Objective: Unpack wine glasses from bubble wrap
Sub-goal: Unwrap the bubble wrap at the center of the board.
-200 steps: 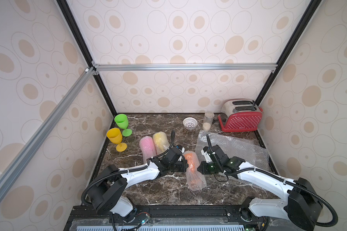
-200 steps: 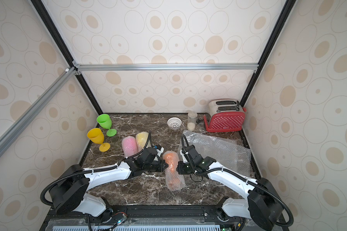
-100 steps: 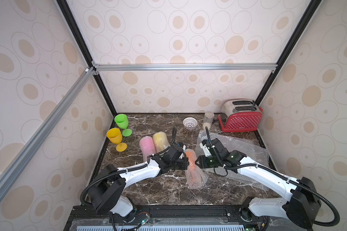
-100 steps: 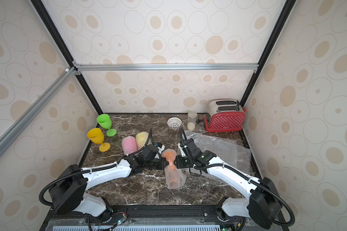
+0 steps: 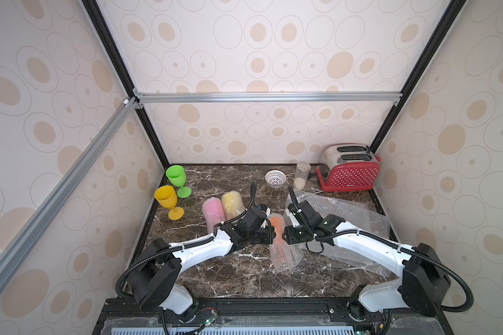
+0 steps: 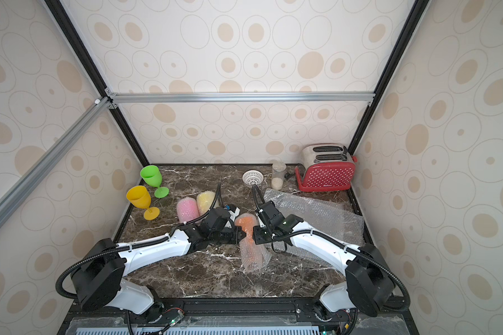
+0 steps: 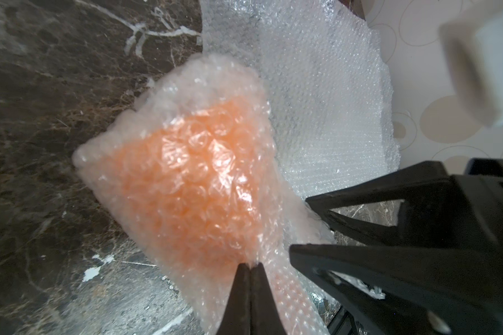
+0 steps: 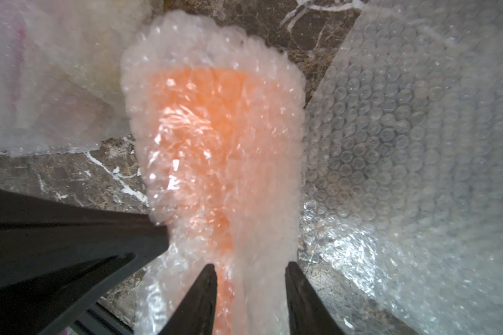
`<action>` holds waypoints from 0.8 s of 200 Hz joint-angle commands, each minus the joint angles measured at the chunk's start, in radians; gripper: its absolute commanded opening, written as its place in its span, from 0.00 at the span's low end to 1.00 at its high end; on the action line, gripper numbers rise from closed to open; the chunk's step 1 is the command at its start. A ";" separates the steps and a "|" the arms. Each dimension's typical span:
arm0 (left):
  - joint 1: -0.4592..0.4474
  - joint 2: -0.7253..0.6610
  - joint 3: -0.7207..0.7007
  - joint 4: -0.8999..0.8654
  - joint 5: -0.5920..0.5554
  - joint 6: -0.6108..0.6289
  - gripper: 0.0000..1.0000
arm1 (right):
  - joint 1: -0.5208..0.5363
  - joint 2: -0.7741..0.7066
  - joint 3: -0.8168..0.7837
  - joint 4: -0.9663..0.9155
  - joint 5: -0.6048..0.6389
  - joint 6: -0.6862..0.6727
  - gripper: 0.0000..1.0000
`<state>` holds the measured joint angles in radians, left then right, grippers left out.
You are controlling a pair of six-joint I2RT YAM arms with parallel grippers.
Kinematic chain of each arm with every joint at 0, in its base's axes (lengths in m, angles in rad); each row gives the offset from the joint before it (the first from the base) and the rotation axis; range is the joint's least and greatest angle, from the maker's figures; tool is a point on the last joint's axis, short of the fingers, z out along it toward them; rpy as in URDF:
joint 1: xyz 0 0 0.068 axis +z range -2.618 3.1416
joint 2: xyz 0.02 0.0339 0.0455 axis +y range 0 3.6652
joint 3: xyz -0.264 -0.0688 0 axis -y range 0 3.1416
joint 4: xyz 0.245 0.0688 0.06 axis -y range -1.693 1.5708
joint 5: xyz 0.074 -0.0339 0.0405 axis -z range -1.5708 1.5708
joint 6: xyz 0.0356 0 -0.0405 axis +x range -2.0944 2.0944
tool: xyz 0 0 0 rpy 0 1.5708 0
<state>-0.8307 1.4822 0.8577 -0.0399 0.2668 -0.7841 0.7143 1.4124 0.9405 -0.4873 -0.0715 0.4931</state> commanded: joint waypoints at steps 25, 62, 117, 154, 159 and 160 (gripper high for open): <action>-0.007 0.015 0.041 -0.004 0.007 0.009 0.00 | 0.011 0.035 0.029 -0.013 0.102 -0.034 0.41; -0.007 0.030 0.019 0.008 0.009 -0.022 0.00 | 0.011 0.038 -0.004 0.062 0.128 -0.052 0.41; -0.007 0.028 0.009 0.013 0.004 -0.038 0.00 | 0.020 0.023 -0.078 0.200 0.130 -0.086 0.41; -0.007 0.024 0.002 0.023 -0.009 -0.064 0.00 | 0.074 -0.005 -0.137 0.292 0.162 -0.166 0.41; -0.007 0.024 0.002 0.025 -0.010 -0.070 0.00 | 0.081 -0.008 -0.147 0.304 0.172 -0.173 0.41; -0.007 0.024 0.001 0.026 -0.010 -0.072 0.00 | 0.083 -0.008 -0.150 0.306 0.175 -0.174 0.41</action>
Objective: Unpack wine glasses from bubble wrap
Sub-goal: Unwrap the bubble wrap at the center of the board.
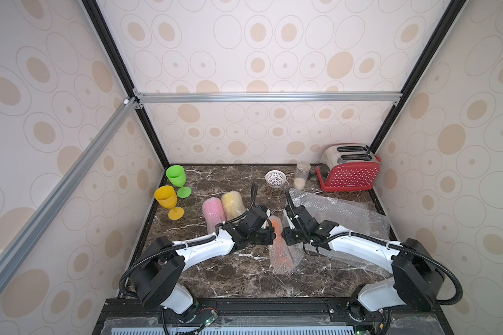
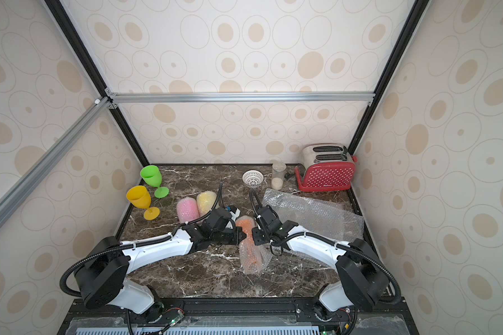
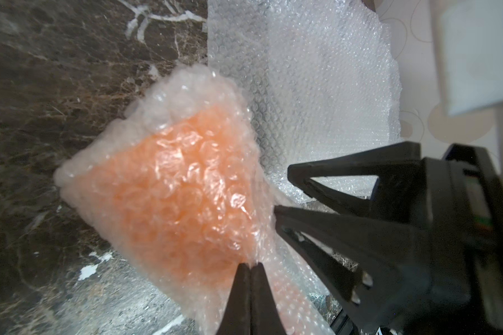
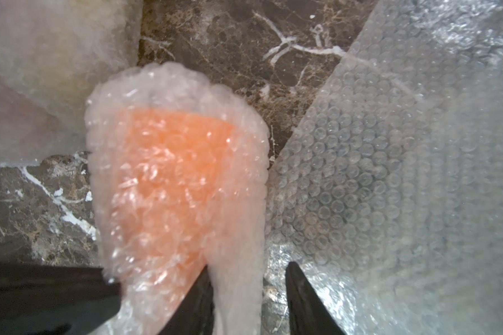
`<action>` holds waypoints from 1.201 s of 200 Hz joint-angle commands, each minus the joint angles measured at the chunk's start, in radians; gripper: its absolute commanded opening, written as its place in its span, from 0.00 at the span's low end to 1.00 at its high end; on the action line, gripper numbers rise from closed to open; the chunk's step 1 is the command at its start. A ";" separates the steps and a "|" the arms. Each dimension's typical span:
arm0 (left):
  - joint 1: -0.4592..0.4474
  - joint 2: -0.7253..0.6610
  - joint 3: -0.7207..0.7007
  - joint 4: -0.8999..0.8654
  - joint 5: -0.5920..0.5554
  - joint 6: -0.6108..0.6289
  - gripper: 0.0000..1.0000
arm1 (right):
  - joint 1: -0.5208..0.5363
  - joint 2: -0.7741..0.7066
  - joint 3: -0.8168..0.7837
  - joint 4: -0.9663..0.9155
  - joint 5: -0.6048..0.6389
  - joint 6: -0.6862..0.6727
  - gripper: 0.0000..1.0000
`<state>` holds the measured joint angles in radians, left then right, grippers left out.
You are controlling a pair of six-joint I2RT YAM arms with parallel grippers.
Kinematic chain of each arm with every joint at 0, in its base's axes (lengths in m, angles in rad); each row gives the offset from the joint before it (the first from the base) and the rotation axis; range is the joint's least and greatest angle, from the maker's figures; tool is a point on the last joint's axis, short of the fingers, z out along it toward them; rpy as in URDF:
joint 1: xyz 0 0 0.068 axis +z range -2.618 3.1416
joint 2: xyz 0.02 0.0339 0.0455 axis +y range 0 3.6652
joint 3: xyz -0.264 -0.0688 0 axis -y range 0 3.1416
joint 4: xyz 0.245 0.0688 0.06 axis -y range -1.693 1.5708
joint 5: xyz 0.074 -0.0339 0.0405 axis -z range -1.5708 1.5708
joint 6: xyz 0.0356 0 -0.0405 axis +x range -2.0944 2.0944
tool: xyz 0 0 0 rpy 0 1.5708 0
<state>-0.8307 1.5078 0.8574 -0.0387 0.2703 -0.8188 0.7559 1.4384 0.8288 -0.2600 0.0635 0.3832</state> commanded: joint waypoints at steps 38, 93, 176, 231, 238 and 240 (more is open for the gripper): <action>-0.007 0.008 -0.002 0.047 0.003 -0.060 0.00 | 0.061 -0.048 -0.119 0.173 0.105 -0.070 0.41; -0.007 0.028 0.011 0.034 0.014 -0.044 0.00 | 0.065 0.000 -0.115 0.221 0.149 -0.110 0.41; -0.008 0.042 0.017 0.030 0.028 -0.032 0.00 | 0.064 0.093 -0.062 0.264 0.173 -0.154 0.41; -0.008 0.033 0.007 0.025 0.028 -0.025 0.00 | 0.049 0.117 -0.042 0.280 0.156 -0.148 0.44; -0.009 0.030 0.004 0.025 0.030 -0.024 0.00 | 0.039 0.117 -0.042 0.283 0.140 -0.144 0.44; -0.009 0.029 0.003 0.025 0.030 -0.023 0.00 | 0.036 0.117 -0.041 0.284 0.136 -0.144 0.44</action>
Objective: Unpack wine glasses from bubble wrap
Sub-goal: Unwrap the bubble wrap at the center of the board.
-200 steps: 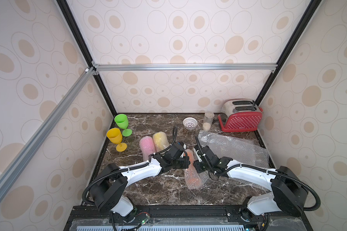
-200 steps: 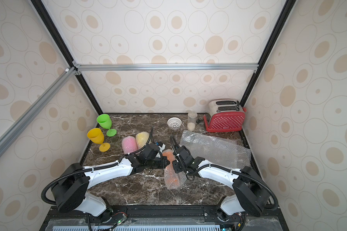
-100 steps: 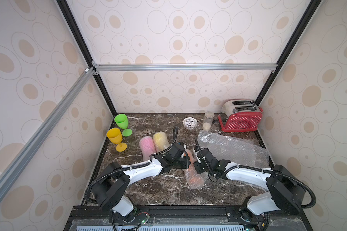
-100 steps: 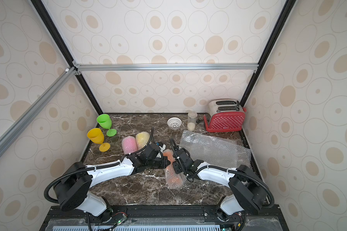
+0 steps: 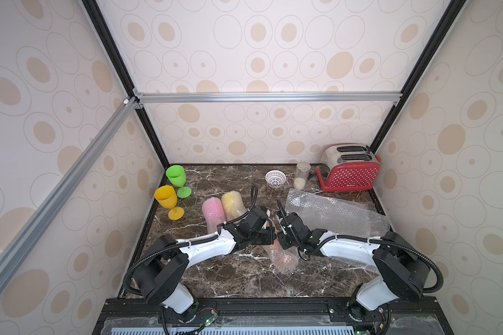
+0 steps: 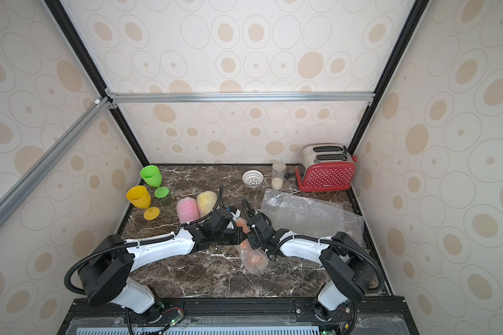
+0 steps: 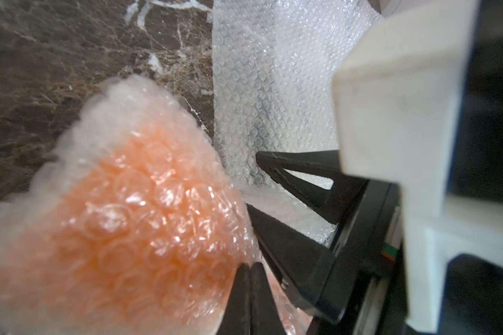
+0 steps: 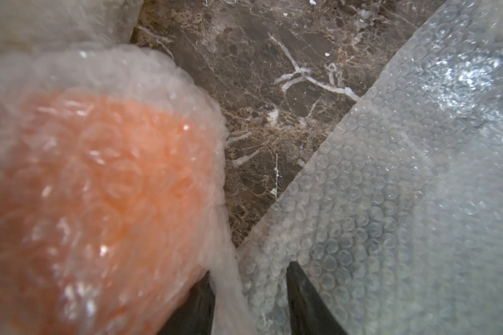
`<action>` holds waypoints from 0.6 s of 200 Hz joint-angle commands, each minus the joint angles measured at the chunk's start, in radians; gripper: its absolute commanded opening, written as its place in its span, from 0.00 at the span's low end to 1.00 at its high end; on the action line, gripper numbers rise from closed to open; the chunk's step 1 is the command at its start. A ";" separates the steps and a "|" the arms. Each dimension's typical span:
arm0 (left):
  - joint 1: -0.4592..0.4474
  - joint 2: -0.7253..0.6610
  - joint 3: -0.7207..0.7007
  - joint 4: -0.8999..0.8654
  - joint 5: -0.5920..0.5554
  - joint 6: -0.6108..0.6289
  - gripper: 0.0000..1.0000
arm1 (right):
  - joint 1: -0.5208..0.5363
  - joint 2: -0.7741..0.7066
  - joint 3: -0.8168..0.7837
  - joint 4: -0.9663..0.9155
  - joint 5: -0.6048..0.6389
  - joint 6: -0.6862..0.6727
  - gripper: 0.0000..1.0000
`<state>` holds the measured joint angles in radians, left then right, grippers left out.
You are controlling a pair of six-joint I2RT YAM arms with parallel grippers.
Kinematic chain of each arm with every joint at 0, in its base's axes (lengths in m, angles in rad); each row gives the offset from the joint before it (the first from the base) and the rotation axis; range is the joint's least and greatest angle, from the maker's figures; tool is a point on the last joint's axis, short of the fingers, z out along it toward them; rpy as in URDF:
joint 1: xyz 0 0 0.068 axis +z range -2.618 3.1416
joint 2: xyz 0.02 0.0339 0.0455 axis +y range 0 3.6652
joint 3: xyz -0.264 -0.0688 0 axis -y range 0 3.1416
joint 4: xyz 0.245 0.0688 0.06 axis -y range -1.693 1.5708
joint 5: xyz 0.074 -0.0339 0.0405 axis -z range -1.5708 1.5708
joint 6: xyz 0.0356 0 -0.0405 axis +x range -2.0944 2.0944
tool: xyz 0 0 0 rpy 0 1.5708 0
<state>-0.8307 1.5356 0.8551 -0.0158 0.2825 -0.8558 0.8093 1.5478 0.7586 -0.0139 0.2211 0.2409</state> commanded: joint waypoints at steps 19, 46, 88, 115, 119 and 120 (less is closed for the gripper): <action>-0.009 -0.008 -0.002 0.009 0.020 0.018 0.00 | -0.045 0.006 0.031 0.040 -0.066 0.015 0.44; -0.010 -0.015 -0.008 -0.004 0.021 0.031 0.00 | -0.060 0.022 0.048 0.027 -0.097 0.024 0.44; -0.012 -0.018 -0.019 -0.029 0.016 0.044 0.00 | -0.060 0.029 0.070 -0.004 -0.090 0.047 0.44; -0.011 -0.023 -0.028 -0.032 0.009 0.046 0.00 | -0.062 0.026 0.079 -0.028 -0.079 0.072 0.44; -0.011 -0.024 -0.031 -0.032 0.008 0.046 0.00 | -0.064 0.025 0.080 -0.030 -0.080 0.075 0.44; -0.011 -0.024 -0.031 -0.032 0.007 0.047 0.00 | -0.064 0.025 0.080 -0.031 -0.079 0.075 0.44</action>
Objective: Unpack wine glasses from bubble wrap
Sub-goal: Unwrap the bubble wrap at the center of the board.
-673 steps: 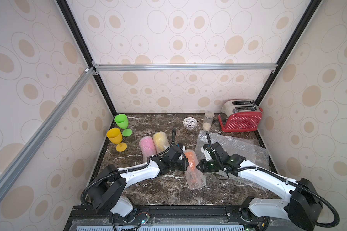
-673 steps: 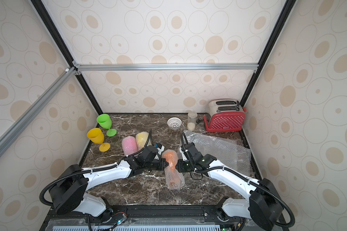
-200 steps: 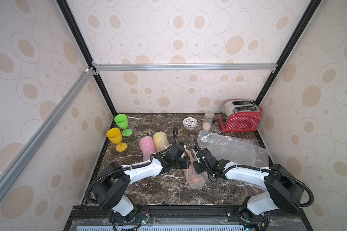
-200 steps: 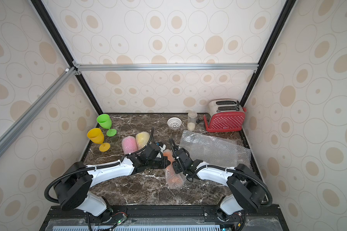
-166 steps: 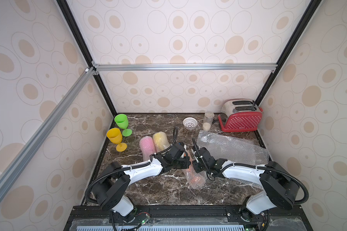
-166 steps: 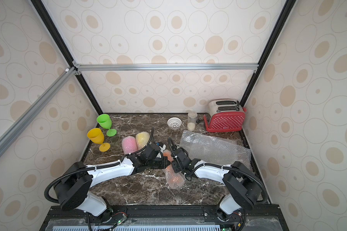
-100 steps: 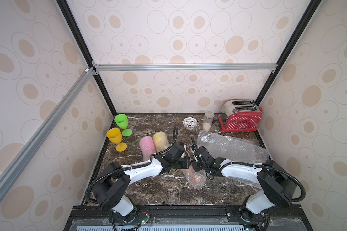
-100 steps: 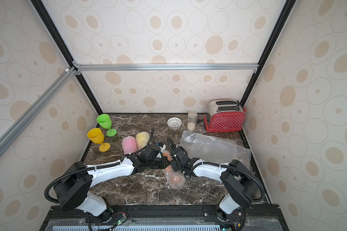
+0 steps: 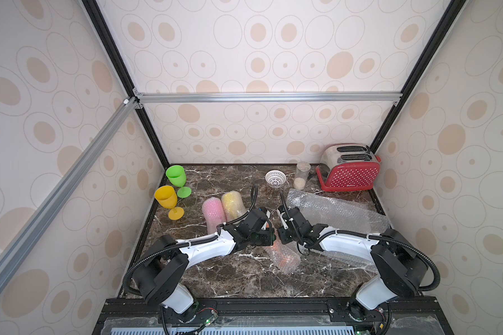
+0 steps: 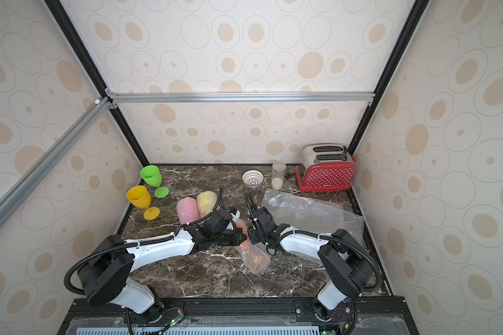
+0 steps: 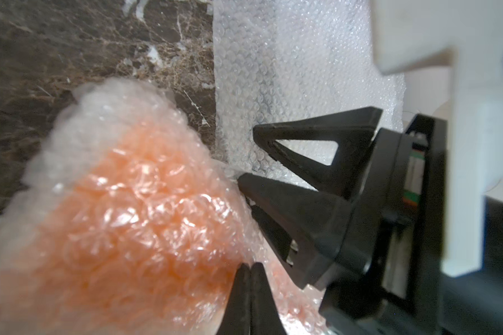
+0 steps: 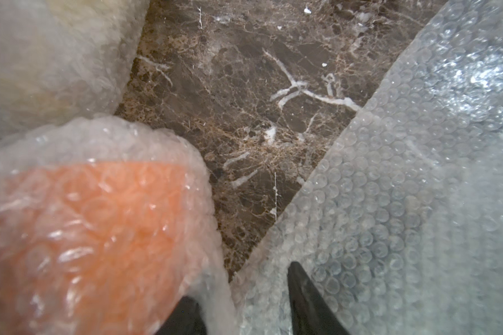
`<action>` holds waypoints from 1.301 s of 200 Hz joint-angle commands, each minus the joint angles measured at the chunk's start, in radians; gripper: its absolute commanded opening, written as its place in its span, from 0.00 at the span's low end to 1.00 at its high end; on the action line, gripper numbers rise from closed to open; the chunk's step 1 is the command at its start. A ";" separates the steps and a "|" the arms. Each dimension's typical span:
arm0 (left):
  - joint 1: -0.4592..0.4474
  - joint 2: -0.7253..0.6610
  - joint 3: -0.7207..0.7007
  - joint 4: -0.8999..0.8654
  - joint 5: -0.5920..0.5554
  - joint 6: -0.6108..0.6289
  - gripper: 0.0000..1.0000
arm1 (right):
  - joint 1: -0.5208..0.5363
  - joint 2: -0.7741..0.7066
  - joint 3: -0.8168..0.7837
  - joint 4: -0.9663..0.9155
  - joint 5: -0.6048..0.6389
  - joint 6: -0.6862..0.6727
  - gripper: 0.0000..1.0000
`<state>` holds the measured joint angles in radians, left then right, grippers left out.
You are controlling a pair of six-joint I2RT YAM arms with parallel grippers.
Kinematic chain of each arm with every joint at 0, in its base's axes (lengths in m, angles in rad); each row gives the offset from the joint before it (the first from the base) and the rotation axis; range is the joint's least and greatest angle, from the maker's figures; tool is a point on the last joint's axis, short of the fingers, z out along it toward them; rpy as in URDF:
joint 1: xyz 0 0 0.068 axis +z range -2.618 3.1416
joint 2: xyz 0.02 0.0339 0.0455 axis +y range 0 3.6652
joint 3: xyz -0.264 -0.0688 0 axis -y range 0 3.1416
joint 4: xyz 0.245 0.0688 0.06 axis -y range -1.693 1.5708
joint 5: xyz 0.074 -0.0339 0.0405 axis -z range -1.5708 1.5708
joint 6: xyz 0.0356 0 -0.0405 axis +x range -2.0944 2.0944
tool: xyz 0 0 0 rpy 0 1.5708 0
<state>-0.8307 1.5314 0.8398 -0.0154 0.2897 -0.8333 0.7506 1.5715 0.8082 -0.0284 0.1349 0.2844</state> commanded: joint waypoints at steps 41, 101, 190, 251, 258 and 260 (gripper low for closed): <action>-0.013 -0.045 -0.035 -0.024 -0.006 0.024 0.00 | -0.019 0.019 0.055 -0.055 0.019 0.059 0.44; -0.013 -0.079 -0.079 -0.012 -0.013 0.023 0.00 | -0.029 0.035 0.069 -0.079 0.029 0.076 0.44; -0.013 -0.092 -0.080 -0.059 -0.041 0.047 0.00 | -0.029 -0.007 0.043 -0.088 0.010 0.083 0.44; -0.012 -0.100 -0.069 -0.078 -0.062 0.062 0.00 | -0.018 -0.079 -0.035 -0.006 -0.189 -0.039 0.45; -0.010 -0.102 -0.067 -0.076 -0.060 0.063 0.00 | -0.017 -0.079 -0.037 -0.011 -0.189 -0.045 0.45; -0.010 -0.102 -0.068 -0.074 -0.060 0.062 0.00 | -0.017 -0.079 -0.038 -0.012 -0.189 -0.046 0.45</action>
<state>-0.8333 1.4422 0.7631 -0.0448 0.2543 -0.7956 0.7319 1.5146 0.7910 -0.0589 0.0059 0.2951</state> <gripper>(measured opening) 0.047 0.448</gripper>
